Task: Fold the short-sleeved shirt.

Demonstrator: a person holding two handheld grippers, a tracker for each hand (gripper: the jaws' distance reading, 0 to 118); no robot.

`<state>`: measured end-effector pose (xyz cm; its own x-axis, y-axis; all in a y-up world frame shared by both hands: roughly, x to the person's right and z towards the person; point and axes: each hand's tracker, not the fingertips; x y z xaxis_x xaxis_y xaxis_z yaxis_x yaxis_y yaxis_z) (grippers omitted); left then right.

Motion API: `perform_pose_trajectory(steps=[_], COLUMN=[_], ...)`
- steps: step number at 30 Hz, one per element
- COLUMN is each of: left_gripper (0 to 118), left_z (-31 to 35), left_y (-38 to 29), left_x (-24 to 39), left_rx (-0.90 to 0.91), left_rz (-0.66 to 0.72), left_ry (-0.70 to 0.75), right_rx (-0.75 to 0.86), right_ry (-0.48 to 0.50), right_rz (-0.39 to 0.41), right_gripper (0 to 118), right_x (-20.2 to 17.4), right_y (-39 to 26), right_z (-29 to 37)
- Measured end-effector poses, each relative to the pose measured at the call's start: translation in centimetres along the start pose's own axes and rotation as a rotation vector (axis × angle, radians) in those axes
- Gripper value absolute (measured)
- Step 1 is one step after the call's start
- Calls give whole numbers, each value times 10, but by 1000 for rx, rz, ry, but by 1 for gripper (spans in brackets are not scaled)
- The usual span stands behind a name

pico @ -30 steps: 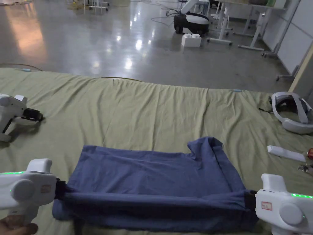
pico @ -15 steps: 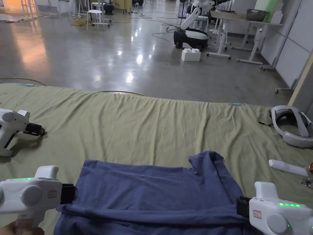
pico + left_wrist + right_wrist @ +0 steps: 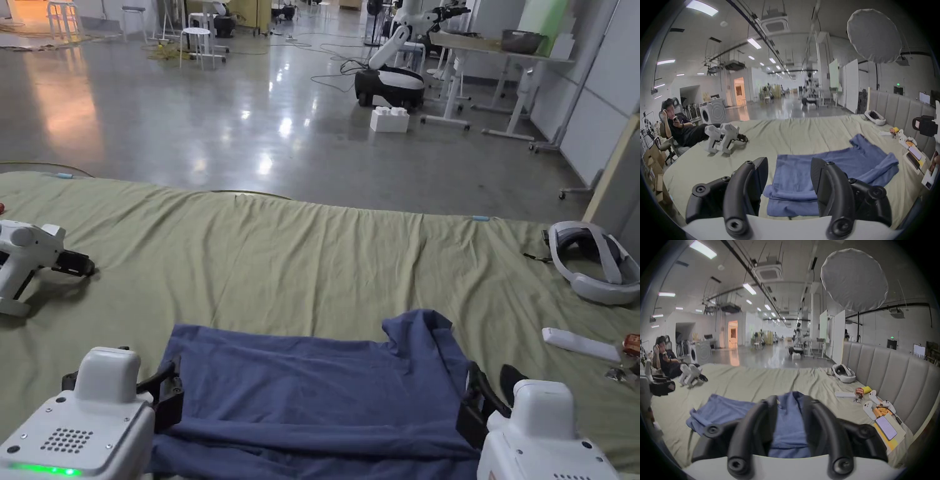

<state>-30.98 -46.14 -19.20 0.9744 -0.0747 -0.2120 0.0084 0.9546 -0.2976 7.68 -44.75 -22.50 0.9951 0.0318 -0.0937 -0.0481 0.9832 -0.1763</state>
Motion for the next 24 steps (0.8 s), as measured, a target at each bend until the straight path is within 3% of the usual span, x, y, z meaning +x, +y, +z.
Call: perform_pose_trajectory(steps=[2, 3, 4, 7, 14, 24], left_gripper=[53, 25, 11, 2, 1, 2], left_z=[11, 14, 16, 22, 23, -62], left_y=[-5, -6, -7, -12, -25, -54], left_x=[3, 3, 3, 3, -10, -67], left_rx=[28, 27, 27, -4, -97, -558], left_rz=[18, 19, 22, 50, 102, 205], left_ry=[-21, -18, -18, -23, -45, -89], right_rx=[-8, -5, -4, 21, 9, -90], right_ry=[11, 20, 31, 20, -5, -13], right_rz=[-14, -27, -35, -24, 0, 2], right_gripper=[22, 18, 15, 10, 5, 5], right_x=[-6, -8, -10, -15, -14, 0], right_y=[4, 5, 6, 6, 1, -19], right_z=[7, 9, 12, 17, 20, 16])
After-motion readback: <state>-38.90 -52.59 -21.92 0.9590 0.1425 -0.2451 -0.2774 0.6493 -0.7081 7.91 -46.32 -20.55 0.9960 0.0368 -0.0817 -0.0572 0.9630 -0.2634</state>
